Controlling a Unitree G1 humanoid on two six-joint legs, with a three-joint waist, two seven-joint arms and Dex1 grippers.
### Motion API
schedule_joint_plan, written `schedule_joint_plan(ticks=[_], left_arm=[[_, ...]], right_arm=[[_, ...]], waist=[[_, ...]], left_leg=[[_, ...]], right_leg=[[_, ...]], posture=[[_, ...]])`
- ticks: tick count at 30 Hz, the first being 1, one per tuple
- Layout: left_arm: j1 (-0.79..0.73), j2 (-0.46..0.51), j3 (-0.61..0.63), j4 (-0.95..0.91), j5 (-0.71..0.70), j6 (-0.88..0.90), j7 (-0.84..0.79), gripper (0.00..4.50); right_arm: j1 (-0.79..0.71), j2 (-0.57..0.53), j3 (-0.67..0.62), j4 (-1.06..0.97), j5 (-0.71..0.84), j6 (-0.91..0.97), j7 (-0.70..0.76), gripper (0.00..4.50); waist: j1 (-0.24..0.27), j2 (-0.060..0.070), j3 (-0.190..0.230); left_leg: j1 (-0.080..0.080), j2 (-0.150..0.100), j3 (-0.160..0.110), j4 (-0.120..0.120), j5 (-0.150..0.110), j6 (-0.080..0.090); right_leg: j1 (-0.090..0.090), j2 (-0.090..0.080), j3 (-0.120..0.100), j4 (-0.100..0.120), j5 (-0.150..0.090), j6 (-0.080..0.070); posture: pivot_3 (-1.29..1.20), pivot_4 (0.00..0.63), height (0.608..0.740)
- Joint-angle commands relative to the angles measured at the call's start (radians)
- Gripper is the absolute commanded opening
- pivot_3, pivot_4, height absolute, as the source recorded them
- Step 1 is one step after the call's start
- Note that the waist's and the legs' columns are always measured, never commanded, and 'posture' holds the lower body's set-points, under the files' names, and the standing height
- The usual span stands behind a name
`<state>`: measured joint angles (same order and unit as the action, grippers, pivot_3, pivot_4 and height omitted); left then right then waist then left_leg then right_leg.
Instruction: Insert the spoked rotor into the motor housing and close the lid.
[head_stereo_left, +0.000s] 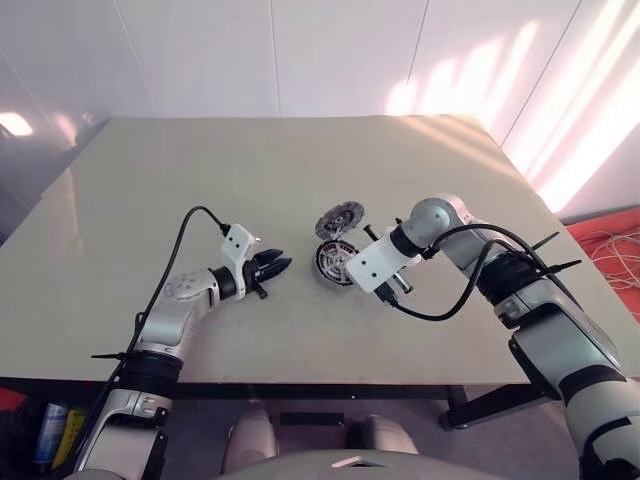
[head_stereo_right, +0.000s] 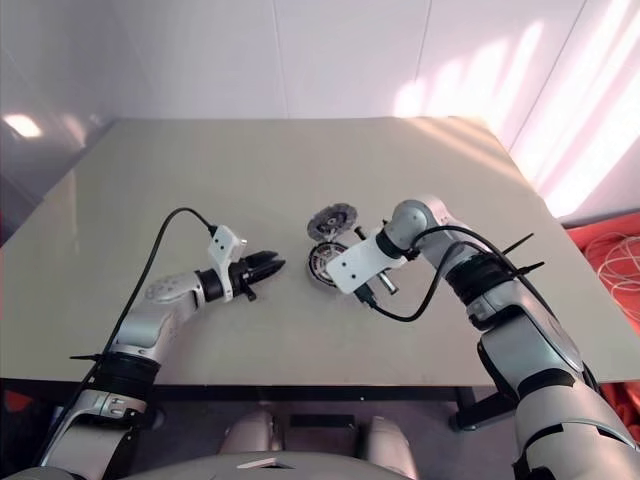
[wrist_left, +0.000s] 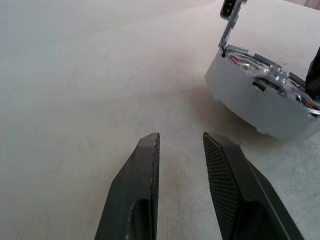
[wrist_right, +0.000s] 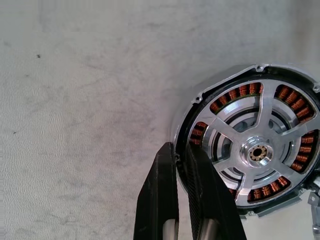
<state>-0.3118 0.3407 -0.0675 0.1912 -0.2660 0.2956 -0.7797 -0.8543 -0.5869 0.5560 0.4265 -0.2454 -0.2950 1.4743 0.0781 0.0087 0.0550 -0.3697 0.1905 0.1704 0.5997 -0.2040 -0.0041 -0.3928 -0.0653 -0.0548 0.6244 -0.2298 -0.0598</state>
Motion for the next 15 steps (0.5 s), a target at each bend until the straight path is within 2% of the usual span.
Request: schedule_joint_plan(ticks=[1, 2, 6, 10, 15], left_arm=[[-0.003, 0.0, 0.016, -0.036, -0.01, -0.002, 0.009, 1.49], [-0.001, 0.0, 0.017, -0.038, -0.011, -0.001, 0.01, 1.49], [0.008, 0.006, 0.026, -0.058, -0.019, 0.01, 0.016, 1.49], [0.024, 0.006, 0.031, -0.075, -0.02, 0.017, 0.025, 1.49], [0.043, 0.008, 0.044, -0.101, -0.023, 0.027, 0.042, 1.49]], right_arm=[[0.022, -0.067, -0.062, -0.227, 0.076, 0.281, 0.104, 0.01], [0.035, -0.092, -0.06, -0.278, 0.072, 0.35, 0.124, 0.01], [-0.005, -0.234, 0.052, -0.457, 0.239, 0.729, 0.14, 0.01], [-0.084, -0.234, 0.096, -0.501, 0.334, 1.05, 0.14, 0.01], [-0.279, -0.018, 0.084, -0.369, 0.459, 1.729, 0.018, 0.01]], waist=[[0.006, 0.0, 0.0], [0.013, 0.0, 0.0], [0.025, 0.001, 0.001], [0.014, 0.002, 0.001], [0.011, 0.003, 0.002]], left_leg=[[0.0, 0.0, 0.0, 0.0, 0.0, 0.001], [-0.001, 0.0, 0.0, 0.0, 0.001, 0.005], [-0.001, 0.0, 0.0, 0.001, 0.0, 0.006], [0.002, 0.001, 0.001, 0.0, 0.0, 0.0], [0.003, 0.007, 0.0, 0.0, 0.003, -0.006]], right_leg=[[0.0, 0.0, 0.0, -0.001, 0.0, 0.0], [0.0, 0.0, 0.0, -0.001, 0.0, 0.0], [0.0, 0.0, 0.0, -0.002, 0.0, 0.0], [0.0, 0.0, 0.0, 0.0, 0.0, 0.0], [0.0, 0.008, 0.001, 0.001, 0.002, -0.004]], posture=[[0.0, 0.0, 0.74], [0.0, 0.0, 0.74], [0.0, 0.0, 0.74], [0.0, 0.0, 0.74], [0.0, 0.0, 0.74]])
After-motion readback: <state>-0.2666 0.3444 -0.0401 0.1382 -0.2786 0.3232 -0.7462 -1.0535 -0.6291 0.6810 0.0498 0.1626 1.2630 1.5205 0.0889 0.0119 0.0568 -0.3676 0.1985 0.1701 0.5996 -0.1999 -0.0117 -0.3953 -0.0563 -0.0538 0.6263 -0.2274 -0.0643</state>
